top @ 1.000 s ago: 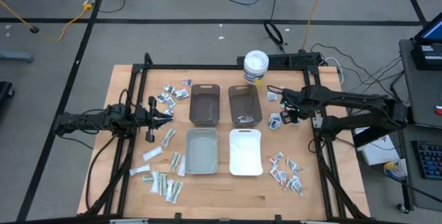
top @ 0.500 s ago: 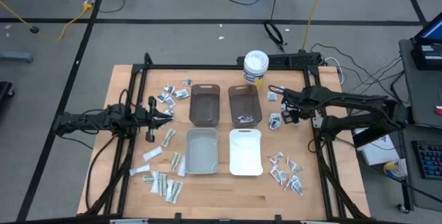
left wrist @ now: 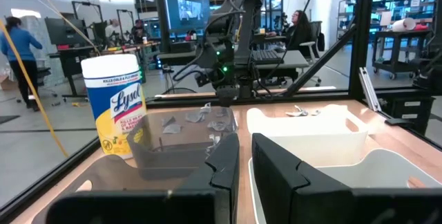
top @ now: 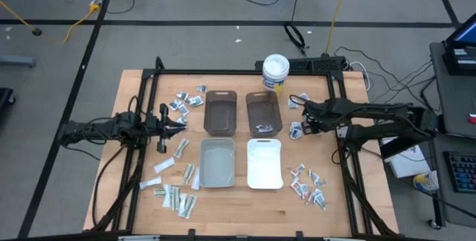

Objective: Pick & Place First Aid Supplies
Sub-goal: Put the blue pad into the right black bin

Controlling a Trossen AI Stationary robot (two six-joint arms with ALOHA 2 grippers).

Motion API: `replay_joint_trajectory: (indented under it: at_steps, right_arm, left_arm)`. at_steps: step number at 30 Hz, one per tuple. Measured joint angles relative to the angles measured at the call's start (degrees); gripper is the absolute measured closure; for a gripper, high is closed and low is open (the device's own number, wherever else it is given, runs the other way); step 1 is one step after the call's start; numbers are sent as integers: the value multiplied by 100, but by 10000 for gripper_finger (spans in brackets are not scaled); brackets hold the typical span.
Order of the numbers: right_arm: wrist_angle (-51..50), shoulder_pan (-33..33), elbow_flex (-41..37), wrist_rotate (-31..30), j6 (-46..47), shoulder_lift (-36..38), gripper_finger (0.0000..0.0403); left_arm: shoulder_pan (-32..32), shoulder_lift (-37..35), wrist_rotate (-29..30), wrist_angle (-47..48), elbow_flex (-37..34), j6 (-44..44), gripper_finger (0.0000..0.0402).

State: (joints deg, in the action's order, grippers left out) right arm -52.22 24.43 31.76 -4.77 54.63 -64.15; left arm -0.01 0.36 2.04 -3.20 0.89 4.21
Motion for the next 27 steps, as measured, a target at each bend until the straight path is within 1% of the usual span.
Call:
replay_joint_trajectory:
  at_steps: [5,8,11,21,23,27]
  right_arm:
    - [116,0,-62,-7,-35,-200,235]
    - [127,0,-62,-11,-135,-240,246]
    - [148,0,-62,0,-178,-243,273]
    - [86,0,-62,9,-334,-246,388]
    - [89,0,-62,9,-380,-246,397]
    - [89,0,-62,9,-387,-246,394]
  left_arm:
    - [-1,0,-2,0,0,0,355]
    - [-2,0,-2,0,0,0,355]
    - [-2,-2,-2,0,0,0,355]
    - [-2,0,0,0,0,0,355]
    - [-1,0,-1,0,0,0,355]
    - [-2,-1,-2,0,0,0,355]
